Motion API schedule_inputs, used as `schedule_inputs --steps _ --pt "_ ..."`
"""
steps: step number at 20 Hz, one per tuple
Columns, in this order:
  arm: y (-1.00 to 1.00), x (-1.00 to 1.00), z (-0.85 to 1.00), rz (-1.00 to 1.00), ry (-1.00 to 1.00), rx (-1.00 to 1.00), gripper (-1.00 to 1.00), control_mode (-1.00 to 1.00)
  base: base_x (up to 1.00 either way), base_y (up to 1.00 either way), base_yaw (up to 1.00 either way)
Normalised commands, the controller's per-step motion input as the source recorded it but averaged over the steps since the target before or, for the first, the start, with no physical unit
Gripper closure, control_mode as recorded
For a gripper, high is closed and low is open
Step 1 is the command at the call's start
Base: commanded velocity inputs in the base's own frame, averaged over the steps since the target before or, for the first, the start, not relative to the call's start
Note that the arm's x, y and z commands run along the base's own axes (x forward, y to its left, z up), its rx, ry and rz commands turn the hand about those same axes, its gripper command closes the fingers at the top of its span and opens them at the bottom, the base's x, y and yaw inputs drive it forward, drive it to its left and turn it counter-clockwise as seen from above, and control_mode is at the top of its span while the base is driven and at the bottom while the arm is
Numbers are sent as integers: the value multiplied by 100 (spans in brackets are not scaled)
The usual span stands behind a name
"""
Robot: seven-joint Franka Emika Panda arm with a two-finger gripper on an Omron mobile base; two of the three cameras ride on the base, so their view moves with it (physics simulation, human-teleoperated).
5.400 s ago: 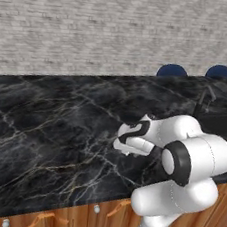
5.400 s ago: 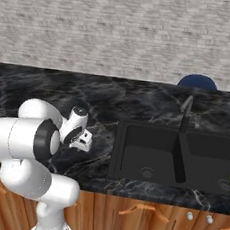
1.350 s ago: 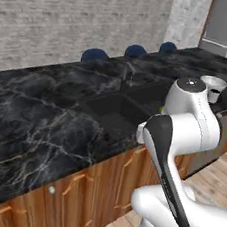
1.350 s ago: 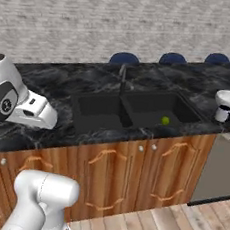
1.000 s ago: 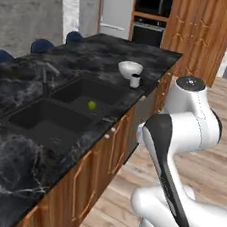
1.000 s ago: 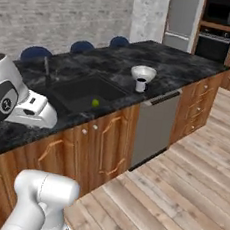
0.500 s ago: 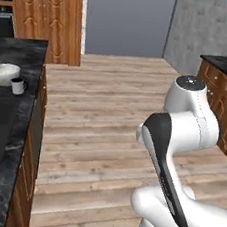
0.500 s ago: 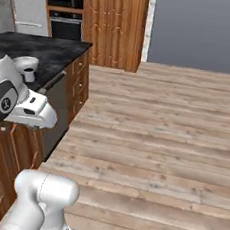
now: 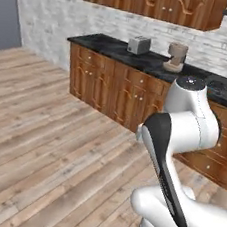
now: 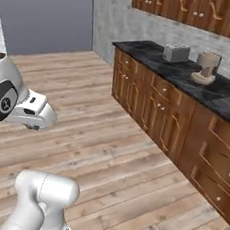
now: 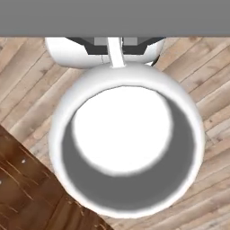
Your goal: Clear the mugs and bowl far away from the sink.
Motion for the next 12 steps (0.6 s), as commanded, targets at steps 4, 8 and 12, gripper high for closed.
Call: schedule_inputs --steps 4,8,12 --pt "0 0 0 0 0 0 100 100 1 0 -95" --pt "0 0 0 0 0 0 100 100 3 -4 -87" --pt "0 0 0 0 0 0 100 100 0 -41 -72"
